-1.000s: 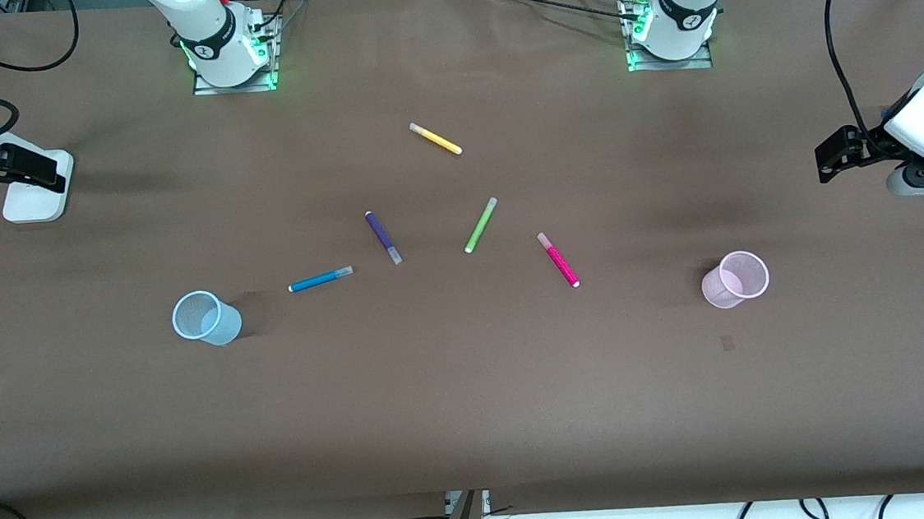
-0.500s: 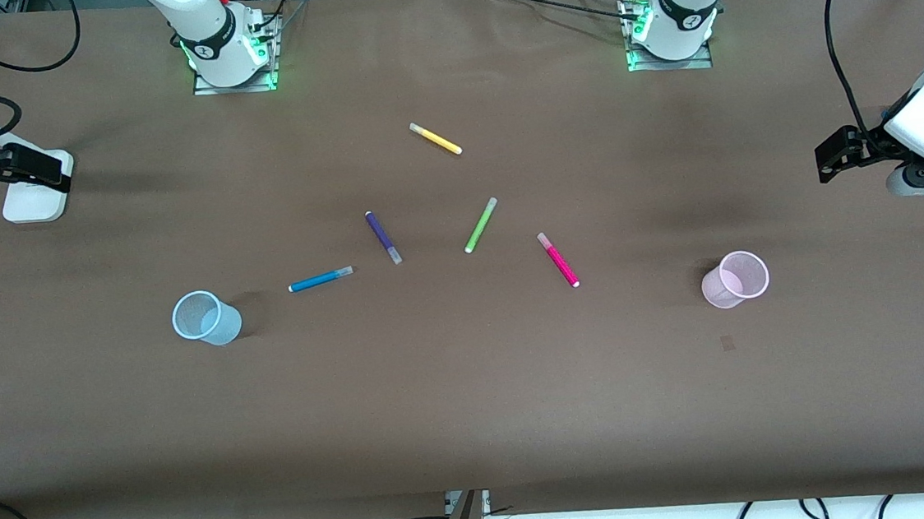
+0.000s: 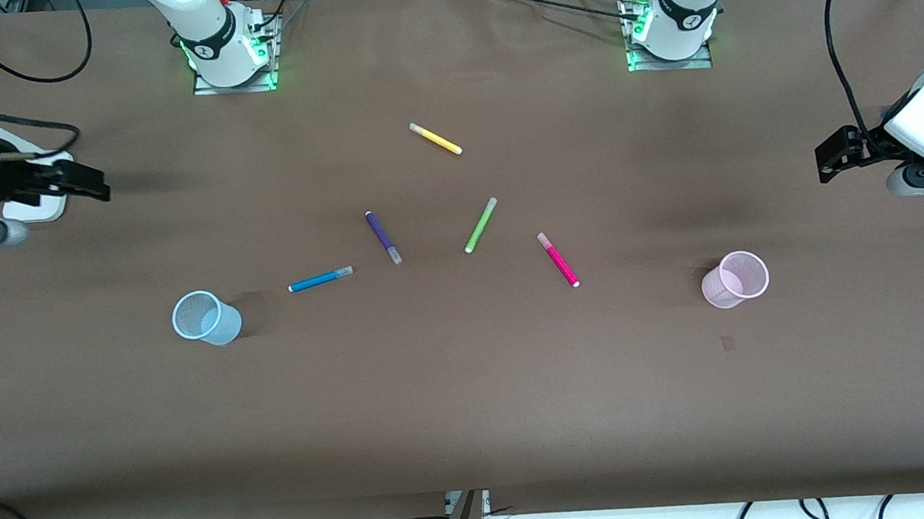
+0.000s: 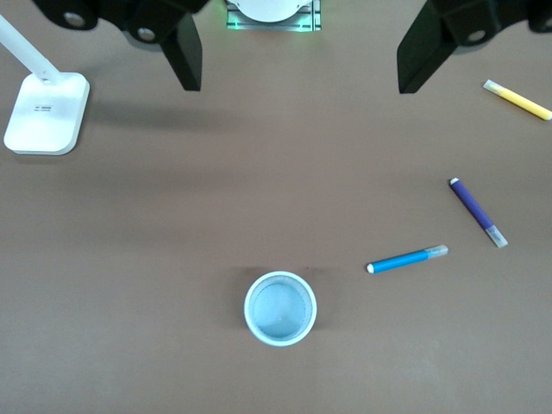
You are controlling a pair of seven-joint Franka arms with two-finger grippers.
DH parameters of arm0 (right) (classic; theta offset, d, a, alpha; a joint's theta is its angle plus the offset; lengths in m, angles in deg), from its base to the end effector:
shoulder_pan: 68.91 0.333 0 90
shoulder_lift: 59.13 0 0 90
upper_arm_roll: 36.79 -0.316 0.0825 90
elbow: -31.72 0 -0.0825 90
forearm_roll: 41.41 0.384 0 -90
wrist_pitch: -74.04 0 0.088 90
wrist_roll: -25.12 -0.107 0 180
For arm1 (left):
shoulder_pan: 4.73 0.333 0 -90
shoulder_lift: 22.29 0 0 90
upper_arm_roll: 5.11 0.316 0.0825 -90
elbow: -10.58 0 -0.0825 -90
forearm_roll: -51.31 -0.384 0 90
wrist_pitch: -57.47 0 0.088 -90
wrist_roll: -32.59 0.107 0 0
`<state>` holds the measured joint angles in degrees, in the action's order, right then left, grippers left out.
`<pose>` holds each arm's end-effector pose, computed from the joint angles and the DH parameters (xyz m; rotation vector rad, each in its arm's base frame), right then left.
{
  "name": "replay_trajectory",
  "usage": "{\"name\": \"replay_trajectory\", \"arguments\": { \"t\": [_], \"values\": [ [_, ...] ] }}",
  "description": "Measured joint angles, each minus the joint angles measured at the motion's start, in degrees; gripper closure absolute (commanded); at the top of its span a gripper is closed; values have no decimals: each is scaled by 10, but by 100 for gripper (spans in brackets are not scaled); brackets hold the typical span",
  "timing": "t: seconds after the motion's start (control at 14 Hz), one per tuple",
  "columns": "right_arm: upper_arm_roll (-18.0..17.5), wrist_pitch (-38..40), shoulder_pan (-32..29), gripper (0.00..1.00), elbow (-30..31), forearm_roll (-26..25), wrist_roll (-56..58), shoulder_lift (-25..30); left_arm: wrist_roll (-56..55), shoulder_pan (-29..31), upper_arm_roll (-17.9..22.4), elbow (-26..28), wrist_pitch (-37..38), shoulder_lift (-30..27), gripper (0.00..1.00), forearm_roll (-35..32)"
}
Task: Place pink and blue markers in matching cups
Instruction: 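Reach the right gripper to the blue marker while the left gripper moves out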
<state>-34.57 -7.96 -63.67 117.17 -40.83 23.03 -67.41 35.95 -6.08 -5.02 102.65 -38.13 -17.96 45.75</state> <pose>0.5791 0.0333 0.5686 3.1205 0.0257 -0.3204 0.5835 -0.0034 0.5733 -3.0420 0.1382 0.0240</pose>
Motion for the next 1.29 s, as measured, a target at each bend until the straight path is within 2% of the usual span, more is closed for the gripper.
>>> {"name": "replay_trajectory", "arguments": {
  "t": [0.64, 1.29],
  "values": [
    [-1, -9, 53, 0, 9, 0, 49, -85, 0, 0, 1, 0, 0, 0, 0, 0],
    [-2, -153, 91, 0, 124, 0, 180, -92, 0, 0, 0, 0, 0, 0, 0, 0]
  ]
}}
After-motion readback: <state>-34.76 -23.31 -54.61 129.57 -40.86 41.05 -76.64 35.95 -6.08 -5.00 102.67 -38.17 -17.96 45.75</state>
